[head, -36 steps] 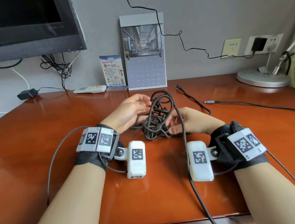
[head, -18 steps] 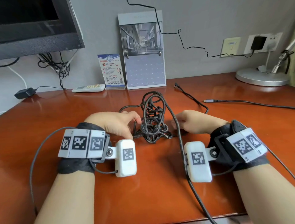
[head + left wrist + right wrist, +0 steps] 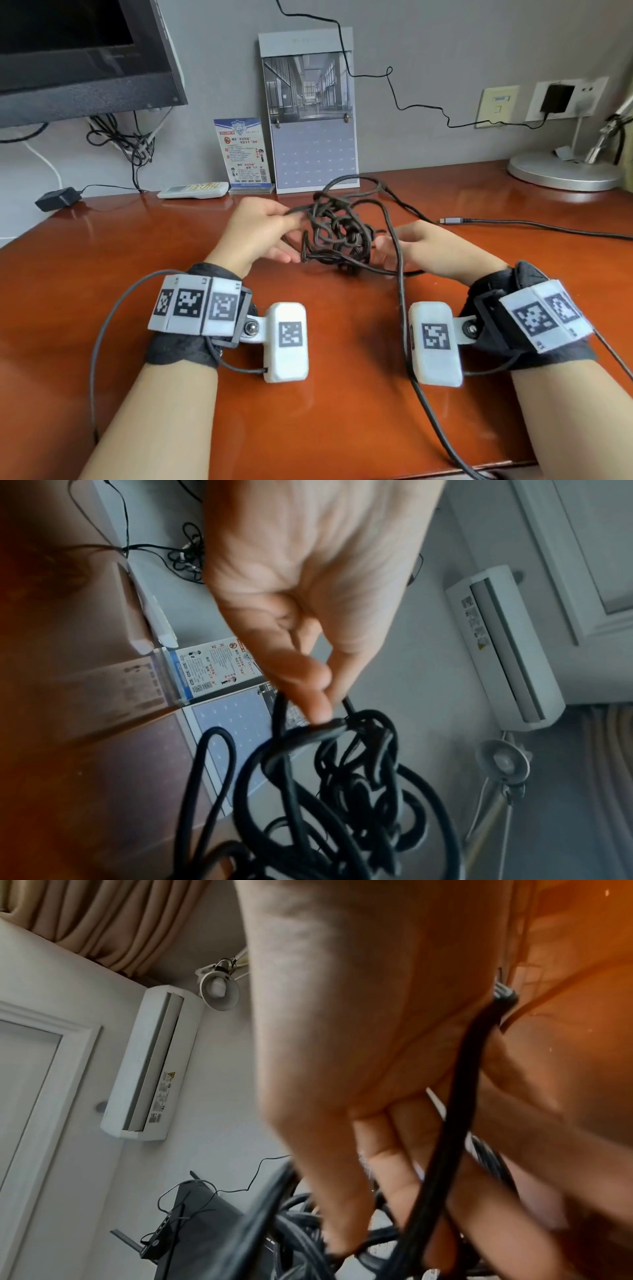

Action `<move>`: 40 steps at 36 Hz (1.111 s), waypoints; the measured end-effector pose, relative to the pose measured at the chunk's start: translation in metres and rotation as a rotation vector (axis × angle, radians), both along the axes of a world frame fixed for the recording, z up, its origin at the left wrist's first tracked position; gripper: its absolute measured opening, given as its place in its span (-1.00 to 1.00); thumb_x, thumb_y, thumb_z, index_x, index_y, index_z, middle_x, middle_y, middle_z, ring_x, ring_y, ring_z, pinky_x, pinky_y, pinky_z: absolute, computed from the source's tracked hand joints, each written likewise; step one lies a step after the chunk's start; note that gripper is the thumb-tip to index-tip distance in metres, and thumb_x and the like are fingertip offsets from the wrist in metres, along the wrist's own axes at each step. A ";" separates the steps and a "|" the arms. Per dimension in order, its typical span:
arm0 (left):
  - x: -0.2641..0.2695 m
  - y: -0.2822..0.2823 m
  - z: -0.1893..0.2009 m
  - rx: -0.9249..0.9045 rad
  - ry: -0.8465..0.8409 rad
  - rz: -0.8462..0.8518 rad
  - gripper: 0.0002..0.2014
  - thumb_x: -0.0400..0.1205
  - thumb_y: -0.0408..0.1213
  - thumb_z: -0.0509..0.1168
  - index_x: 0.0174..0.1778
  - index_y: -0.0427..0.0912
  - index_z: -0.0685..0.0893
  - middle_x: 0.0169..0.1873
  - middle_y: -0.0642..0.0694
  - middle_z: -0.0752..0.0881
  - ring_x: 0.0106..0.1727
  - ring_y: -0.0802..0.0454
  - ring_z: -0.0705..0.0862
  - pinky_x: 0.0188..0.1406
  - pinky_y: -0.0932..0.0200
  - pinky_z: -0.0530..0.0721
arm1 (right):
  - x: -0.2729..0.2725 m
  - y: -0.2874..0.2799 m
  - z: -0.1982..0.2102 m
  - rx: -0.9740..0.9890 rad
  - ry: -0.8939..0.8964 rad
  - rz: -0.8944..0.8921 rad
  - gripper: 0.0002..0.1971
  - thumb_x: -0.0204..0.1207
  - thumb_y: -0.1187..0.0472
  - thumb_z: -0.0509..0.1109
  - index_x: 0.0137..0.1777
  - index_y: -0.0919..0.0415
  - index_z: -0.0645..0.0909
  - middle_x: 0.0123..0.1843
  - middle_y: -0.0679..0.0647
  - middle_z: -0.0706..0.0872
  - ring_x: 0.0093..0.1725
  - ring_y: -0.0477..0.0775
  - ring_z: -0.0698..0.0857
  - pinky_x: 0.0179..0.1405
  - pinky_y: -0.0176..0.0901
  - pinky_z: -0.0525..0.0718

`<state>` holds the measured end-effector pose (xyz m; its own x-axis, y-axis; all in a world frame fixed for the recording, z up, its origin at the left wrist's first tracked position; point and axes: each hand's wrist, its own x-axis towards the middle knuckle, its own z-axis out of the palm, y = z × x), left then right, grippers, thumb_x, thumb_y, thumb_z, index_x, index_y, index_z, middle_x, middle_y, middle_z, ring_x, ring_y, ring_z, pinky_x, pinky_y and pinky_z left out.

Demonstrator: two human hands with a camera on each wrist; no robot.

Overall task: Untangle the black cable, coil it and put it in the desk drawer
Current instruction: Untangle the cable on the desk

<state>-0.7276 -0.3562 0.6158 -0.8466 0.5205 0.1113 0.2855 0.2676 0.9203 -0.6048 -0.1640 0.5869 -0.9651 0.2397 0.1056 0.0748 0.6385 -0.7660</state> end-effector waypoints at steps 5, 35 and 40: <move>-0.003 -0.001 0.002 0.211 -0.166 0.126 -0.90 0.57 -0.35 0.42 -0.10 -0.28 0.64 -0.40 -0.12 0.68 -0.70 0.20 0.58 -0.76 0.42 0.47 | 0.006 -0.006 0.007 -0.119 -0.051 0.187 -0.83 0.55 0.12 0.42 -0.28 0.08 0.64 -0.41 0.09 0.74 -0.46 0.21 0.65 -0.31 -0.29 0.58; 0.008 0.025 -0.022 0.163 -0.200 0.097 -0.79 0.67 -0.40 0.28 0.19 -0.34 0.50 -0.22 -0.18 0.67 -0.49 0.11 0.64 -0.45 0.22 0.75 | -0.001 -0.007 0.001 -0.264 -0.013 0.233 -0.80 0.56 0.28 0.38 -0.24 0.30 0.77 -0.50 -0.02 0.63 -0.60 -0.16 0.46 -0.57 -0.44 0.38; 0.004 0.023 -0.024 0.213 -0.175 0.161 -0.78 0.60 -0.43 0.36 0.11 -0.43 0.56 -0.29 -0.17 0.64 -0.63 0.21 0.58 -0.49 0.26 0.74 | 0.015 0.013 0.001 -0.213 -0.050 0.063 -0.83 0.56 0.47 0.30 0.01 0.40 0.72 -0.18 0.06 0.80 -0.29 -0.26 0.72 -0.25 -0.52 0.60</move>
<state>-0.7235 -0.3331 0.5918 -0.9322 0.3587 0.0485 0.0872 0.0925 0.9919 -0.5901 -0.1507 0.5883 -0.9816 0.1907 0.0108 0.0811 0.4674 -0.8803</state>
